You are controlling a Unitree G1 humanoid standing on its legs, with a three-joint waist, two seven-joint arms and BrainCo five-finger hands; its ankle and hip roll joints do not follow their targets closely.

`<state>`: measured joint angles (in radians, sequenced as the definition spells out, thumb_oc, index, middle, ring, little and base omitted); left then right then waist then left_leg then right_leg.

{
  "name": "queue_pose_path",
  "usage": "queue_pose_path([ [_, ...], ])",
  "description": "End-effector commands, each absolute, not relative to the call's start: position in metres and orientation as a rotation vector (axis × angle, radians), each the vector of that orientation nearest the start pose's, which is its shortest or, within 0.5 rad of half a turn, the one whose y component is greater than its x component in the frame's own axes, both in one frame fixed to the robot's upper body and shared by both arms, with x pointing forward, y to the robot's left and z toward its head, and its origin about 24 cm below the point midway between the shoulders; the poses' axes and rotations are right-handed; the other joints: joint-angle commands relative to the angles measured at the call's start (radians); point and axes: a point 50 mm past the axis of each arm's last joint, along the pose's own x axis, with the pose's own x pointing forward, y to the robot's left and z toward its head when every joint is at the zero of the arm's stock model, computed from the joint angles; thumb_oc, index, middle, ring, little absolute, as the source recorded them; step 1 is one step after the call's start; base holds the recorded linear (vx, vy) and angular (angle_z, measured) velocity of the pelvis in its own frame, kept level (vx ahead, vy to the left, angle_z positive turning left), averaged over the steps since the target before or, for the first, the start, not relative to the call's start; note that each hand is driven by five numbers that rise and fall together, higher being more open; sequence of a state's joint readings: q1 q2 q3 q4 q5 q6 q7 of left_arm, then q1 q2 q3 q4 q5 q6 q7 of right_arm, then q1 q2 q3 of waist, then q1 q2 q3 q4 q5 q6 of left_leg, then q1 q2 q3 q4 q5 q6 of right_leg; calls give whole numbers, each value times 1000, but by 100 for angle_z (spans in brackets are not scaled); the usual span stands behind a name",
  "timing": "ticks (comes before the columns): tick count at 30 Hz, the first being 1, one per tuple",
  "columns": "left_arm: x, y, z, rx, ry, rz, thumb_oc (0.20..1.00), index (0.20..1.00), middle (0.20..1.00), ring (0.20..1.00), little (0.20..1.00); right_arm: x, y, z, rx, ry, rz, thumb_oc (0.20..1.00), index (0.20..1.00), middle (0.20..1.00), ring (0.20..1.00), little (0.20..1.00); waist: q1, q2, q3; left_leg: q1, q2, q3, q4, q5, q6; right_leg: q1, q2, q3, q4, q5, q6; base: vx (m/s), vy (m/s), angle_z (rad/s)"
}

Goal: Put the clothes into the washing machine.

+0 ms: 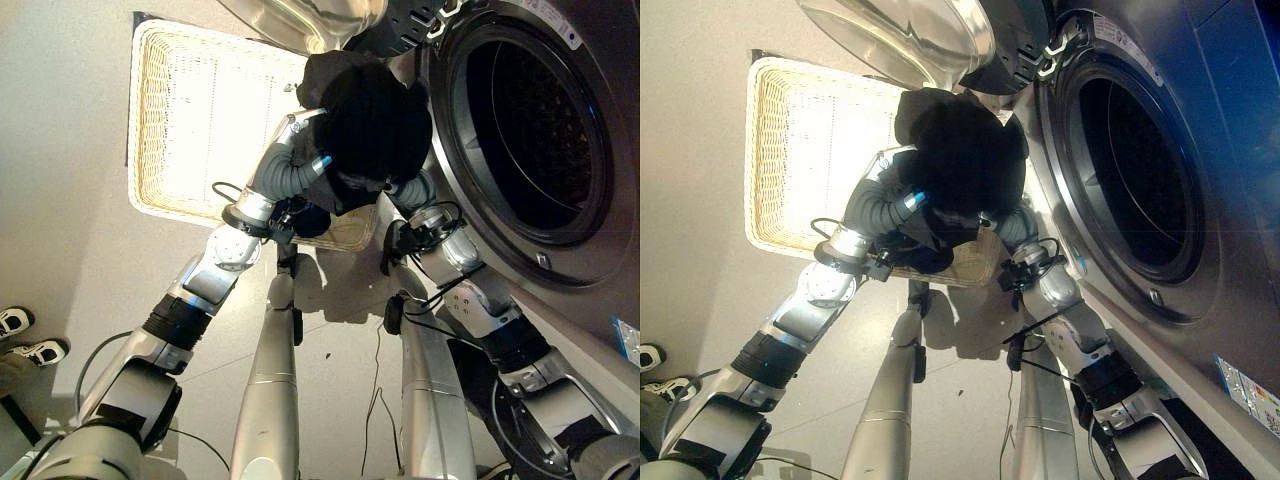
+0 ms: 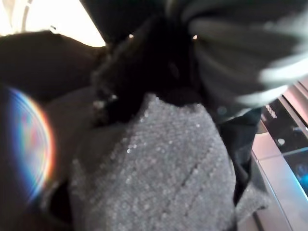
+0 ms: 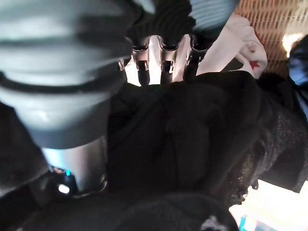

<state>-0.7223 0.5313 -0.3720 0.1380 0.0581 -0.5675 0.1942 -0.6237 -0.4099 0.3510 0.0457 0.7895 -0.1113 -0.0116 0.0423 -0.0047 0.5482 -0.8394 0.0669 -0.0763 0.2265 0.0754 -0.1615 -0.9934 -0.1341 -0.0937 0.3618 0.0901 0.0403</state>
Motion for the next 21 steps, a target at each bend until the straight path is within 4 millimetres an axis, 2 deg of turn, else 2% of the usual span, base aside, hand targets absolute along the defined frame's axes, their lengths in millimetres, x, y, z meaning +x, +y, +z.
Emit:
queue_pose_path([
  [1,277,91,263,537,-1304,-382,200,200,200,200,200,297,-93,230,375,-606,656,1000,1000,1000,1000,1000,-16,28,-28,-26,-146,30,-7,28,121,48,66,-88,-53,32,92,0,0,0],
  [7,277,89,262,638,-1326,-365,200,200,200,200,200,292,-93,233,431,-614,696,1000,1000,1000,1000,1000,-20,27,-28,-26,-144,37,-9,29,121,47,68,-88,-59,35,92,0,0,0],
  [9,278,89,262,648,-1328,-360,200,200,200,200,200,292,-93,233,441,-617,709,282,282,282,282,282,-21,28,-28,-27,-142,40,-8,29,120,46,67,-89,-58,35,93,0,0,0],
  [10,278,89,262,653,-1329,-359,200,200,200,200,200,291,-93,233,447,-617,713,200,200,200,200,200,-21,29,-28,-28,-142,40,-8,29,120,45,67,-88,-57,35,93,0,0,0],
  [21,279,91,263,689,-1331,-324,200,200,200,200,200,289,-94,234,509,-620,733,200,200,200,200,200,-21,31,-28,-31,-140,44,-9,33,118,42,63,-94,-59,38,94,0,0,0],
])
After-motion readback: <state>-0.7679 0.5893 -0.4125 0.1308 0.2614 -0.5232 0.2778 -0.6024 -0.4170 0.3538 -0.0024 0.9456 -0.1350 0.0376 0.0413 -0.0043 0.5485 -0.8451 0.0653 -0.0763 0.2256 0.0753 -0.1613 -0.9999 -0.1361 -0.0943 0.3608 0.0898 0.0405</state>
